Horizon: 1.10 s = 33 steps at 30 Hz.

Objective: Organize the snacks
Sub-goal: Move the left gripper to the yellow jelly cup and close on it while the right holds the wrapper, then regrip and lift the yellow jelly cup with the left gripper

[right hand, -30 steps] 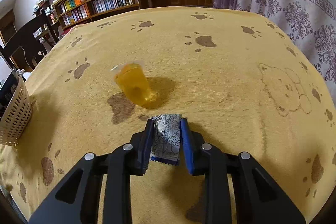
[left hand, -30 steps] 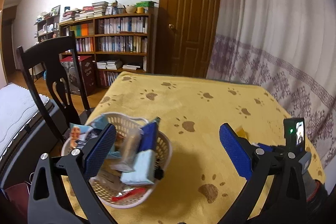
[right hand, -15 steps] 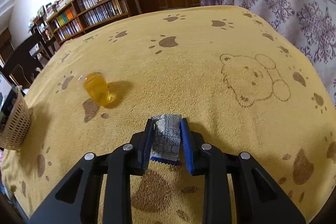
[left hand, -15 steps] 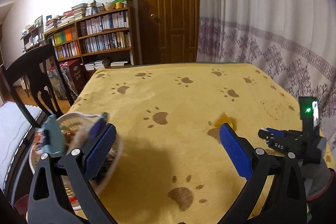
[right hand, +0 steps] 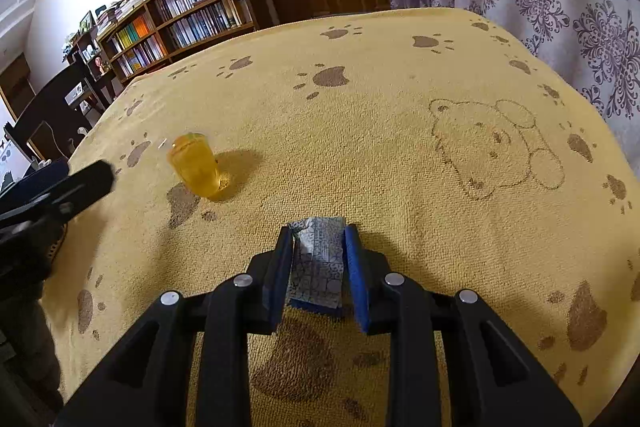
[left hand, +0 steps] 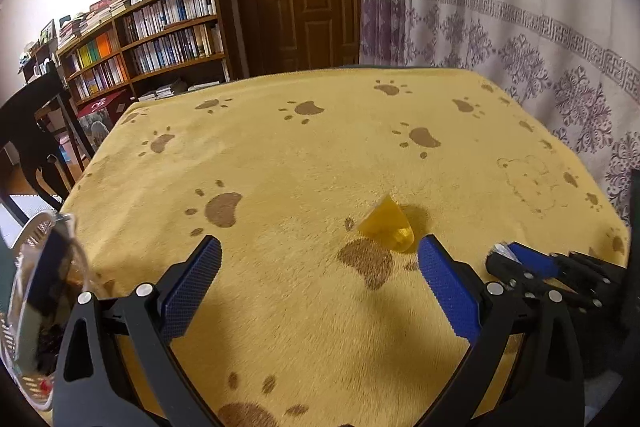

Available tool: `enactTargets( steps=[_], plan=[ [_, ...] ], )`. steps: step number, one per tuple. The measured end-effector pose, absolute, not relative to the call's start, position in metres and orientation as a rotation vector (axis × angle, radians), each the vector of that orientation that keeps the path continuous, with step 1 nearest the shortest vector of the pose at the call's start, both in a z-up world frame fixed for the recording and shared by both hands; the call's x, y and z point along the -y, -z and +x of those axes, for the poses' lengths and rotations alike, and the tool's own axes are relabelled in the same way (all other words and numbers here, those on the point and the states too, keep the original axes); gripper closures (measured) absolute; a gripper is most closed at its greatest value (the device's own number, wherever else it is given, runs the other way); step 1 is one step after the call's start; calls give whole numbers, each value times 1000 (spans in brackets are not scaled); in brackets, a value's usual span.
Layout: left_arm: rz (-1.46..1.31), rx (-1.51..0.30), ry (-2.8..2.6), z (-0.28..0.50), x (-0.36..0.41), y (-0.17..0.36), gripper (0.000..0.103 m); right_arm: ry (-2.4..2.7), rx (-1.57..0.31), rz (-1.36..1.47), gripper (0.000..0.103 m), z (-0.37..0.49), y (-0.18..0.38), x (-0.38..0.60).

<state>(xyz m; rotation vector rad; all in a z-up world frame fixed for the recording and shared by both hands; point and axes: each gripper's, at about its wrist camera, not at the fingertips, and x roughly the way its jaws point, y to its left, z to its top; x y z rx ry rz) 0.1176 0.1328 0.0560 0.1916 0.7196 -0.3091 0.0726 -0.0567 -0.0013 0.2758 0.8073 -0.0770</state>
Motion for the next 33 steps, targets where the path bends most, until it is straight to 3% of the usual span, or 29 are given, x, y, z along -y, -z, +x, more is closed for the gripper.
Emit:
enactTargets(
  steps=[12, 20, 24, 26, 33],
  plan=[
    [104, -793, 342, 161, -106, -36, 3, 77, -807, 276, 76, 73, 1, 57],
    [69, -922, 378, 184, -90, -10, 39, 77, -807, 276, 76, 73, 1, 57],
    [76, -905, 371, 182, -88, -8, 42, 76, -807, 276, 76, 73, 1, 57],
    [67, -901, 388, 182, -90, -9, 54, 76, -807, 276, 76, 73, 1, 57],
    [91, -864, 392, 172, -100, -12, 54, 76, -807, 277, 76, 73, 1, 57]
  ],
)
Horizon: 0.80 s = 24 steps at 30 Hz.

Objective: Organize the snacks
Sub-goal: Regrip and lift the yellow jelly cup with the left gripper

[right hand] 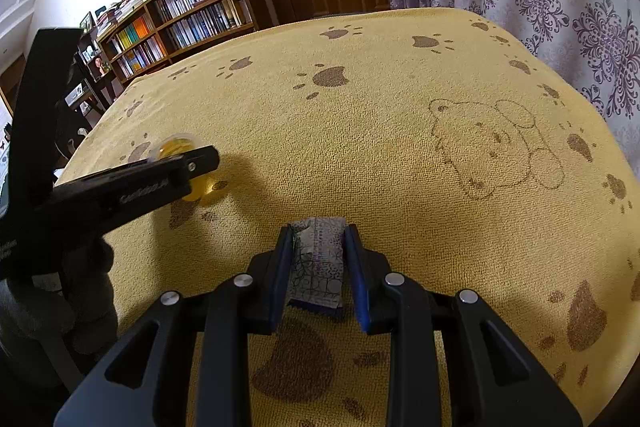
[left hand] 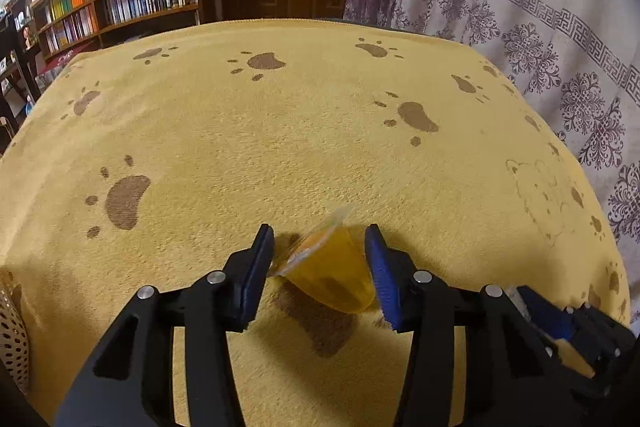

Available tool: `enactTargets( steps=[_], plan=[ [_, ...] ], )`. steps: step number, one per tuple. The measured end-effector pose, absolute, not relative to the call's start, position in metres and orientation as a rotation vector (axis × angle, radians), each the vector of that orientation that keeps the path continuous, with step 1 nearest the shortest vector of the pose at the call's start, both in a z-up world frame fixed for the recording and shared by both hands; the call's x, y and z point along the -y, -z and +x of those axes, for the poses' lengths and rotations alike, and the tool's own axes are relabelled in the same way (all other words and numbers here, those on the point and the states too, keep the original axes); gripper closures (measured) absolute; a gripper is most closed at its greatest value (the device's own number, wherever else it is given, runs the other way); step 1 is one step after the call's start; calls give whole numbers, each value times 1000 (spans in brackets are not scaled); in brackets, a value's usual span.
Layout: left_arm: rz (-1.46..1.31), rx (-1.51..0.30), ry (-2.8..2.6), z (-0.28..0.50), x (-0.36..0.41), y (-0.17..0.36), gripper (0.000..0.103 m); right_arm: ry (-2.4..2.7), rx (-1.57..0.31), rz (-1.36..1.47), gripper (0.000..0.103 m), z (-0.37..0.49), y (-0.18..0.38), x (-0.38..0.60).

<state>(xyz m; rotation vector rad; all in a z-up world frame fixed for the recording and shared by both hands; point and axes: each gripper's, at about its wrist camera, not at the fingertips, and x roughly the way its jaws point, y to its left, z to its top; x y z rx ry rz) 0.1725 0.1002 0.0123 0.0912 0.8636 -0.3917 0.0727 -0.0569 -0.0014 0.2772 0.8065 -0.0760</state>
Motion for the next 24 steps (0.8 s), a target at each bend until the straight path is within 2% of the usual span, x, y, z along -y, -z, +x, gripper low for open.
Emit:
enactTargets(
  steps=[4, 6, 7, 8, 15, 18, 22, 24],
  plan=[
    [121, -808, 387, 159, -108, -21, 56, 74, -804, 281, 76, 73, 2, 57],
    [136, -774, 392, 149, -111, -28, 64, 70, -798, 290, 76, 72, 1, 57],
    [141, -757, 403, 144, -113, -33, 75, 68, -796, 293, 76, 72, 1, 58],
    [142, -740, 408, 140, -116, -38, 77, 66, -793, 296, 76, 71, 1, 58],
    [96, -717, 418, 123, -135, -53, 77, 64, -782, 306, 76, 68, -1, 59],
    [39, -768, 434, 123, -142, -48, 73, 64, -782, 308, 76, 67, -1, 58],
    [-14, -802, 432, 120, -155, -40, 49, 60, -783, 309, 76, 67, -1, 59],
    [-27, -816, 425, 118, -160, -34, 45, 60, -784, 309, 76, 67, -1, 58]
  ],
)
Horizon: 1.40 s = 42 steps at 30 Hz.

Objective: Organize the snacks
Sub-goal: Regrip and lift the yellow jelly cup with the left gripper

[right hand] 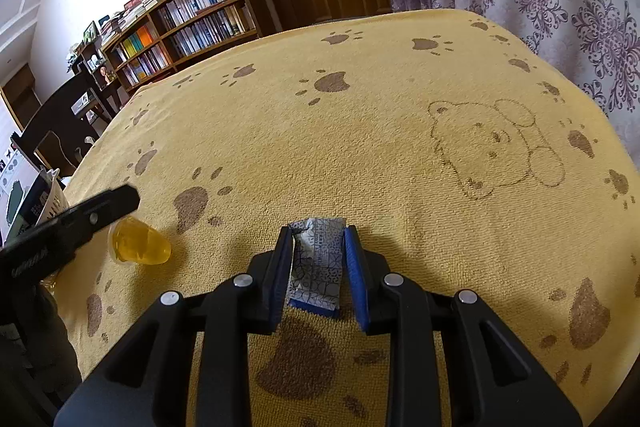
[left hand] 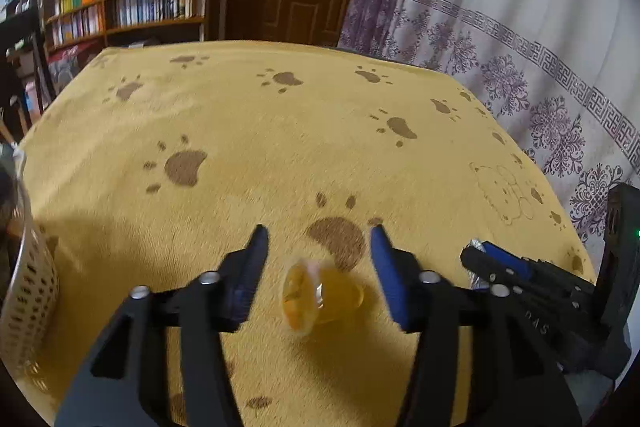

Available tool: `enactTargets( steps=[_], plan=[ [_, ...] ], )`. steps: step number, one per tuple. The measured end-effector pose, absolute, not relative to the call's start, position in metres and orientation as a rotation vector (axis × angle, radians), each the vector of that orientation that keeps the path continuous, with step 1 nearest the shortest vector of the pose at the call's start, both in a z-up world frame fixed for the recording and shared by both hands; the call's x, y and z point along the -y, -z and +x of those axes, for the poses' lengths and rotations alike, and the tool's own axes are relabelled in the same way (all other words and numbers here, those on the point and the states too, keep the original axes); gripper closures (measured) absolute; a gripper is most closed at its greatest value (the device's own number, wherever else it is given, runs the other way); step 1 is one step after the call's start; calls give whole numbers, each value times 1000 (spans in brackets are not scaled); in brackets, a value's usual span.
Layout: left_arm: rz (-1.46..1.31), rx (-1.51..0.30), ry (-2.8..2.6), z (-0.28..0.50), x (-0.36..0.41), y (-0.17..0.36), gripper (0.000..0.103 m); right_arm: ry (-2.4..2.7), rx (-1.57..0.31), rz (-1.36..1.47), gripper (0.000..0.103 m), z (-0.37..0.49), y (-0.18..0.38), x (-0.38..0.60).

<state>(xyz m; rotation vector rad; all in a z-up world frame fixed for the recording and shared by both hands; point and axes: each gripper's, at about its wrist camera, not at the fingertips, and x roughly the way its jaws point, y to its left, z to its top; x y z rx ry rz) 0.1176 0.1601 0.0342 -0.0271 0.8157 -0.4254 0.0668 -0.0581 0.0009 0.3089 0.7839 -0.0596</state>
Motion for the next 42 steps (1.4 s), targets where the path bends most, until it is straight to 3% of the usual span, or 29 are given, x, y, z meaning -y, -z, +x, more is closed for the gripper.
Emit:
enactTargets(
  steps=[2, 17, 42],
  plan=[
    [-50, -843, 423, 114, -166, -28, 41, 60, -784, 309, 76, 67, -1, 58],
    [-136, -951, 482, 88, -156, -6, 41, 60, -783, 311, 76, 67, -1, 59],
    [-31, -875, 403, 143, -135, -7, 45, 59, -783, 312, 76, 68, 0, 59]
  ],
)
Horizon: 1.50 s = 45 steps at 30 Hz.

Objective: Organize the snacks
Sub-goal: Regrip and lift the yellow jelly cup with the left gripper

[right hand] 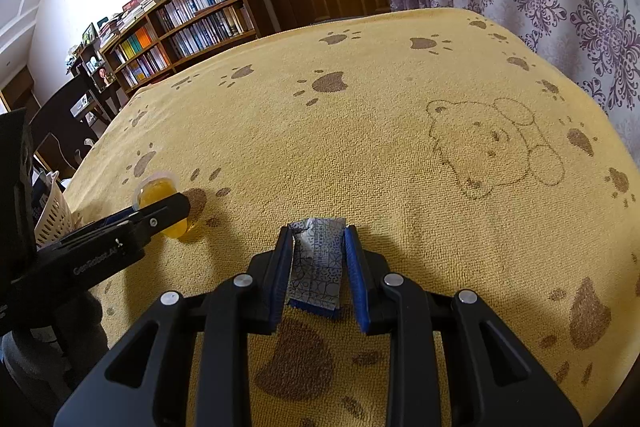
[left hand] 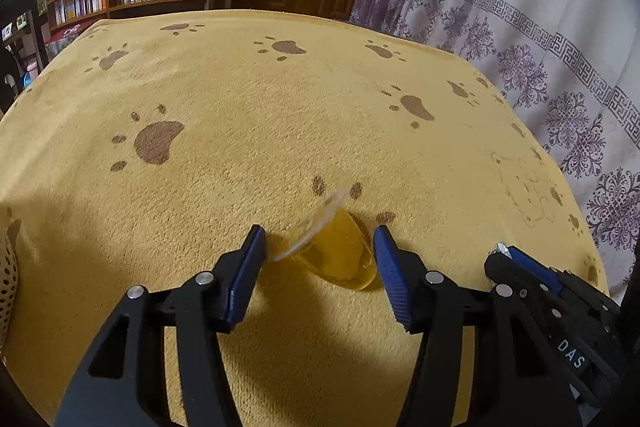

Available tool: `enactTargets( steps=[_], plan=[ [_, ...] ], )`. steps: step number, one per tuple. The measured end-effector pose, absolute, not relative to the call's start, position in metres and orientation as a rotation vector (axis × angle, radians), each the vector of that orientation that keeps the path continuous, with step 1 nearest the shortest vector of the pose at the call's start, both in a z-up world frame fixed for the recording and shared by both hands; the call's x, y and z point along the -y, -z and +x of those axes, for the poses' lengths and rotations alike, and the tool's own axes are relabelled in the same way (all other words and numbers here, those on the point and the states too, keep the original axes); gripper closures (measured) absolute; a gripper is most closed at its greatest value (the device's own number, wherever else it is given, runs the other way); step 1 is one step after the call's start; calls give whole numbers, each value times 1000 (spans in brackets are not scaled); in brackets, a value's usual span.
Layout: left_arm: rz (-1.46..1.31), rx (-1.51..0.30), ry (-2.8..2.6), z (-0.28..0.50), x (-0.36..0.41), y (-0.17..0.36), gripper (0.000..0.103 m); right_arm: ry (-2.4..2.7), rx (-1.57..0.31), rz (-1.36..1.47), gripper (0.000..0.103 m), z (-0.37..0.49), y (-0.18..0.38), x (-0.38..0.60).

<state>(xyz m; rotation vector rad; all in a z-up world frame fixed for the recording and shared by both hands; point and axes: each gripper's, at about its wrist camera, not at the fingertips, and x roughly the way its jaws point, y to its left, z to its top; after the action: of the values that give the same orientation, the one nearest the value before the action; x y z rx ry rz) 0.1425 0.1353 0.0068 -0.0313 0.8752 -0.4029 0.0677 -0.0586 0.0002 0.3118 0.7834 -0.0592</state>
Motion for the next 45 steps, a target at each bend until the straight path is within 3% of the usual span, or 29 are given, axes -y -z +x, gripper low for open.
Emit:
enactTargets(
  steps=[5, 17, 28, 30, 34, 45],
  plan=[
    [-37, -884, 397, 137, -142, -7, 44, 59, -783, 312, 76, 68, 0, 59],
    [125, -817, 495, 114, -145, -10, 26, 59, -783, 313, 76, 68, 0, 59],
    [433, -776, 581, 128, -120, -4, 26, 59, -784, 313, 76, 68, 0, 60],
    [454, -763, 606, 130, -118, -5, 31, 59, -784, 313, 76, 68, 0, 59],
    [483, -746, 629, 127, -111, -6, 51, 59, -784, 313, 76, 68, 0, 60],
    [334, -763, 552, 112, -130, -17, 51, 59, -784, 313, 76, 68, 0, 60]
  ],
)
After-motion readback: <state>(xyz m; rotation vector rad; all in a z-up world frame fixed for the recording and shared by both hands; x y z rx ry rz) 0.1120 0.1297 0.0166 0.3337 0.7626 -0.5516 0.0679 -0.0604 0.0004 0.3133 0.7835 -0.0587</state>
